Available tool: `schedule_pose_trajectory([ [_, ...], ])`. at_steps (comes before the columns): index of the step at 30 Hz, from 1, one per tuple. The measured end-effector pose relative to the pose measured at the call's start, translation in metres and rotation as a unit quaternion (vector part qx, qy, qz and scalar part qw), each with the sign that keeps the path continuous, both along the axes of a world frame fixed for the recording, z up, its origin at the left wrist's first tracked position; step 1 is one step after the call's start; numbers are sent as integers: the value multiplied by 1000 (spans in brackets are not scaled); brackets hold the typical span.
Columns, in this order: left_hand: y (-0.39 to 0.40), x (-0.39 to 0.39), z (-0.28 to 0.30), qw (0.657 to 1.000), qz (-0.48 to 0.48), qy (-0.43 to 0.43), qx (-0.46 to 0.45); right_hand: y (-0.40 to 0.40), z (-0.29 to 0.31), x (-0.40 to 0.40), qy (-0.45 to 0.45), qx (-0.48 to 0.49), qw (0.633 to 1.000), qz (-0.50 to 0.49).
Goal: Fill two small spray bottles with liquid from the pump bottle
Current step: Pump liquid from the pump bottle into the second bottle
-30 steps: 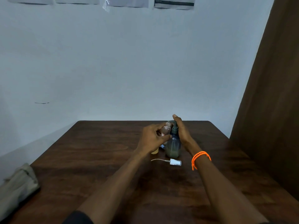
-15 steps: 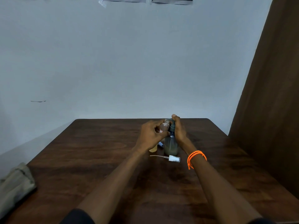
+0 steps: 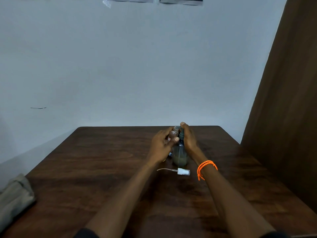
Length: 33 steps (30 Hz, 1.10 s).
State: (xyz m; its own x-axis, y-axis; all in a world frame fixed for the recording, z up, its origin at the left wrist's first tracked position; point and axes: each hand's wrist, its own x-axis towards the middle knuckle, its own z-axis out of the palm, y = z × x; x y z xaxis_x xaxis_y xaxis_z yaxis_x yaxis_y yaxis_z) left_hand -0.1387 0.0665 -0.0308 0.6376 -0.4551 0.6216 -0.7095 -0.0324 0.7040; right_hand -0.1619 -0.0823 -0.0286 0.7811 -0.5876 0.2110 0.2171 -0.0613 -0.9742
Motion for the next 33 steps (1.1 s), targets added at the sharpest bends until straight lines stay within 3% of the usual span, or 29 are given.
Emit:
schedule_pose_trajectory([
  [17,-3,-4,-8,999,25,6,-40,0,-1,-4,0,-3,1000,23],
  [22,-5,-8,-8,998,24,20,-47,5,2,-19,3,55,997,54],
  [33,-6,-23,-13,998,27,-12,-47,12,-4,-40,-38,17,999,-12],
])
